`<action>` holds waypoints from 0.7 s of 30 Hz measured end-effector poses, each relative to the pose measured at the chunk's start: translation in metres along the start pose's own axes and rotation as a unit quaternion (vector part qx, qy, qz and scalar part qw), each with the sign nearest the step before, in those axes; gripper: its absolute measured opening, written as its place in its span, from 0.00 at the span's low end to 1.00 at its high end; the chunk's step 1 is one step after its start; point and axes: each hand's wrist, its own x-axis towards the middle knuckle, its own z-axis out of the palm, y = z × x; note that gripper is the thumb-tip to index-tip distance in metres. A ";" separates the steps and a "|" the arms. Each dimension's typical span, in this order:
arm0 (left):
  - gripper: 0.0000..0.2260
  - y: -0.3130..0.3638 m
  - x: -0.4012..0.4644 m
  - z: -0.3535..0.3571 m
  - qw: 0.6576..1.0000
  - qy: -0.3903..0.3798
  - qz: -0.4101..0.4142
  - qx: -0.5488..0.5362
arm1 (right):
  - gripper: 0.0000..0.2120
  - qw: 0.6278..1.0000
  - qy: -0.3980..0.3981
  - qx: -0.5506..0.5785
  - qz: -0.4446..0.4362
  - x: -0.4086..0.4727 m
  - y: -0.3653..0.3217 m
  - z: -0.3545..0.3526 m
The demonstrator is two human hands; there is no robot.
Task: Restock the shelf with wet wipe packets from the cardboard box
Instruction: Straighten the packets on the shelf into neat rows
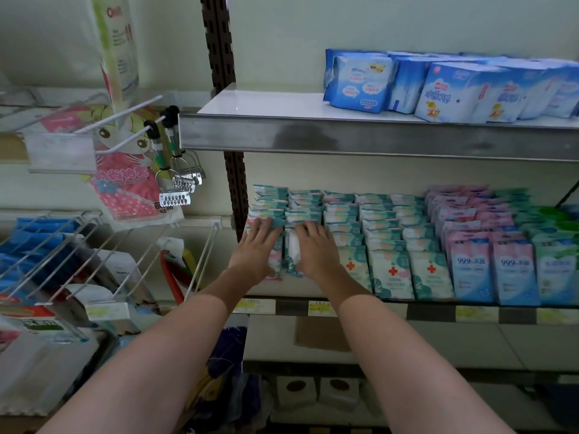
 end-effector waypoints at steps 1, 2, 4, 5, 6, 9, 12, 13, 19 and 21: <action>0.52 0.000 0.000 -0.001 1.000 -0.007 0.005 0.000 | 0.40 1.000 -0.001 -0.004 0.001 -0.001 -0.002 0.000; 0.52 0.000 0.001 -0.002 1.000 -0.014 0.011 0.003 | 0.40 1.000 -0.003 -0.010 0.002 -0.002 -0.003 0.001; 0.51 0.000 0.001 -0.004 1.000 -0.024 0.021 0.002 | 0.40 1.000 -0.010 -0.018 0.006 -0.004 -0.005 0.000; 0.49 0.000 0.001 -0.006 0.999 -0.026 0.025 0.001 | 0.40 1.000 -0.018 -0.017 0.005 -0.005 -0.005 -0.001; 0.48 -0.001 0.001 -0.009 0.999 -0.026 0.030 0.003 | 0.40 1.000 -0.027 -0.013 0.002 -0.005 -0.004 -0.002; 0.49 -0.003 0.001 -0.015 0.999 -0.014 0.024 0.024 | 0.41 0.999 -0.031 0.000 -0.010 -0.005 0.002 -0.006; 0.58 -0.004 0.007 -0.022 0.998 -0.028 -0.008 0.055 | 0.50 1.000 -0.019 0.011 -0.007 -0.002 0.007 -0.010; 0.60 -0.004 0.011 -0.024 0.997 -0.037 -0.013 0.065 | 0.53 0.999 -0.030 0.013 -0.006 0.000 0.008 -0.011; 0.68 -0.004 0.036 -0.031 0.992 -0.070 0.003 0.105 | 0.65 0.993 -0.110 -0.027 -0.018 0.021 0.011 -0.023; 0.69 -0.006 0.043 -0.031 0.989 -0.088 0.012 0.115 | 0.67 0.990 -0.137 -0.029 -0.015 0.028 0.012 -0.023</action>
